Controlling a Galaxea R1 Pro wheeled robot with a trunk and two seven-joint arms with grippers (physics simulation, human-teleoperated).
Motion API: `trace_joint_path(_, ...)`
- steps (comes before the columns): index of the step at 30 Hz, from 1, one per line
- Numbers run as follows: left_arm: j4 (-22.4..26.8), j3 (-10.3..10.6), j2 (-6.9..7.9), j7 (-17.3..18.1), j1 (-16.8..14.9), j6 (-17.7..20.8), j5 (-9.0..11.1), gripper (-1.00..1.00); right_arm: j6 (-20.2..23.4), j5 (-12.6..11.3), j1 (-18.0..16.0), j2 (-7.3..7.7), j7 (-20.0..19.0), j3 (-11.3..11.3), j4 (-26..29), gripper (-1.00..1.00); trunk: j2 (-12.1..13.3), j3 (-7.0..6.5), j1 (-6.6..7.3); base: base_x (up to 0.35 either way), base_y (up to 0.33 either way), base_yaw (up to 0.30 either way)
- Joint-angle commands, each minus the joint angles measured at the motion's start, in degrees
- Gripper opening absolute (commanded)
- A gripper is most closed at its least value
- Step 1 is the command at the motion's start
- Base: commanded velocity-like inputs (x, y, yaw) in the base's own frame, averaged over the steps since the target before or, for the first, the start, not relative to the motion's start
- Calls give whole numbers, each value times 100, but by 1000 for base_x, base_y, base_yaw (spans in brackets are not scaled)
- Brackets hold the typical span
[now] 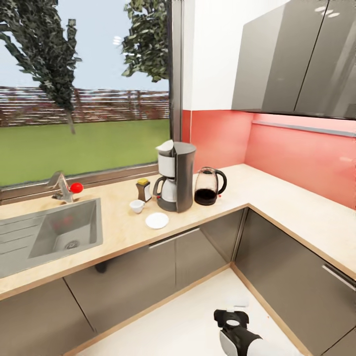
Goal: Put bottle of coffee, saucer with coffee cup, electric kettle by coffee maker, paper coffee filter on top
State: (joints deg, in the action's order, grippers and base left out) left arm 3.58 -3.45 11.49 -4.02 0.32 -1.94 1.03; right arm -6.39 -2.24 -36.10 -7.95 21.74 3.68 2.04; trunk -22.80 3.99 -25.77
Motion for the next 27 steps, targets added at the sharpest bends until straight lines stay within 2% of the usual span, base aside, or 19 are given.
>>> trace_joint_path(1, 10, -32, -2, -2, 3, -8, 11, 100, -13, -16, 27, 1, -41, 46, -20, 100, -12, 11, -1, -226, 101, 0)
trace_joint_path(2, 11, -33, -4, -6, 3, -8, 14, 100, -6, -11, 108, 15, -187, 46, -35, 100, -12, 11, -1, -218, 101, 0)
trace_joint_path(3, 11, -33, -5, -9, 3, -10, 16, 100, 36, 8, 333, 75, -591, 50, -56, 100, -12, 11, -1, -191, 99, 0)
trace_joint_path(6, 11, -37, -6, -10, 3, -11, 18, 100, 144, 20, 521, 169, -797, 52, -60, 100, -12, 11, -1, -185, 99, 0)
trace_joint_path(9, 12, -41, -6, -11, 3, -11, 20, 100, 518, 28, 750, 325, -929, 55, -64, 100, -12, 11, -1, -98, 53, 0)
trace_joint_path(14, 12, -42, -6, -11, 3, -6, 20, 100, 1111, 38, 888, 382, -966, 64, -71, 100, -12, 11, -1, -24, 13, 0)
trace_joint_path(16, 12, -42, 0, -11, 3, -2, 19, 100, 1352, 46, 956, 395, -1146, 69, -71, 100, -12, 11, -1, -5, 3, 0)
trace_joint_path(21, 12, -48, -1, -16, 3, -2, 25, 100, 1473, 55, 986, 453, -1739, 79, -70, 100, -12, 11, -1, -1, 1, 0)
trace_joint_path(27, 12, -50, -2, -19, 1, -8, 28, 100, 1497, 51, 991, 469, -1915, 80, -60, 100, -12, 11, -1, 0, 0, 0)
